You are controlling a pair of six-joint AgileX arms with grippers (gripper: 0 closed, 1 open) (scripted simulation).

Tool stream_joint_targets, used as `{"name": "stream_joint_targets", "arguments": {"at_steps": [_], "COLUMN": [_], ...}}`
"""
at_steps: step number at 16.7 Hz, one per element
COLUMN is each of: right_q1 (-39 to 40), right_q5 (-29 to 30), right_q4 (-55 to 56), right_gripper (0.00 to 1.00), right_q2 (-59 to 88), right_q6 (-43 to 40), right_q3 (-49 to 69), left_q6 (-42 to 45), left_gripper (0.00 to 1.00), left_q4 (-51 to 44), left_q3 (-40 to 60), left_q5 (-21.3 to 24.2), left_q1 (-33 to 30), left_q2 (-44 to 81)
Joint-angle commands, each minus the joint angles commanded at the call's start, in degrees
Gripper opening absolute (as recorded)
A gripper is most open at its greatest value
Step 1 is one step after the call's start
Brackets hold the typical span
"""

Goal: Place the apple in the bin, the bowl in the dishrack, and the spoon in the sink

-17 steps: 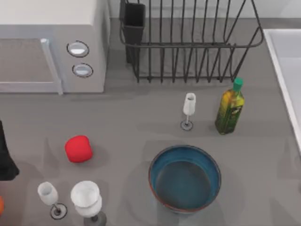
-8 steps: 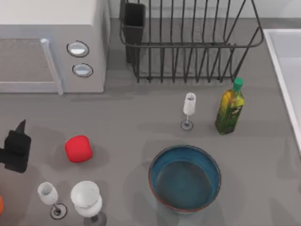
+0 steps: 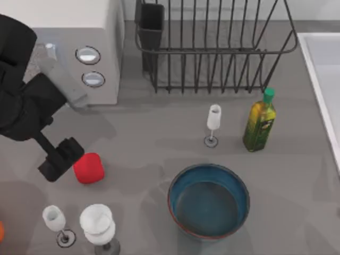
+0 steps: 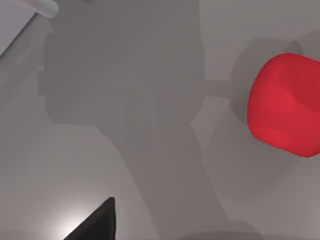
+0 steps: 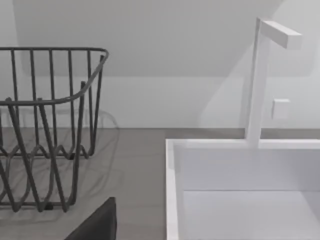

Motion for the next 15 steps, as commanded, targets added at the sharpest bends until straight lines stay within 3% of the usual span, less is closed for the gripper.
{"name": "stream_joint_targets", "arguments": {"at_steps": [7, 15], "right_q1": [0.0, 0.0], "right_q5": [0.0, 0.0], "right_q4": [0.0, 0.0], "right_gripper": [1.0, 1.0], "right_q2": [0.0, 0.0], "right_q6": [0.0, 0.0], "right_q3": [0.0, 0.0], "left_q6": [10.53, 11.5], "left_gripper": [1.0, 1.0], "left_q4": [-14.01, -15.01], "left_q3": [17.39, 18.67], "left_q5": [0.15, 0.15], "left_q1": [-5.26, -5.51], "left_q2": [25.78, 27.91]}}
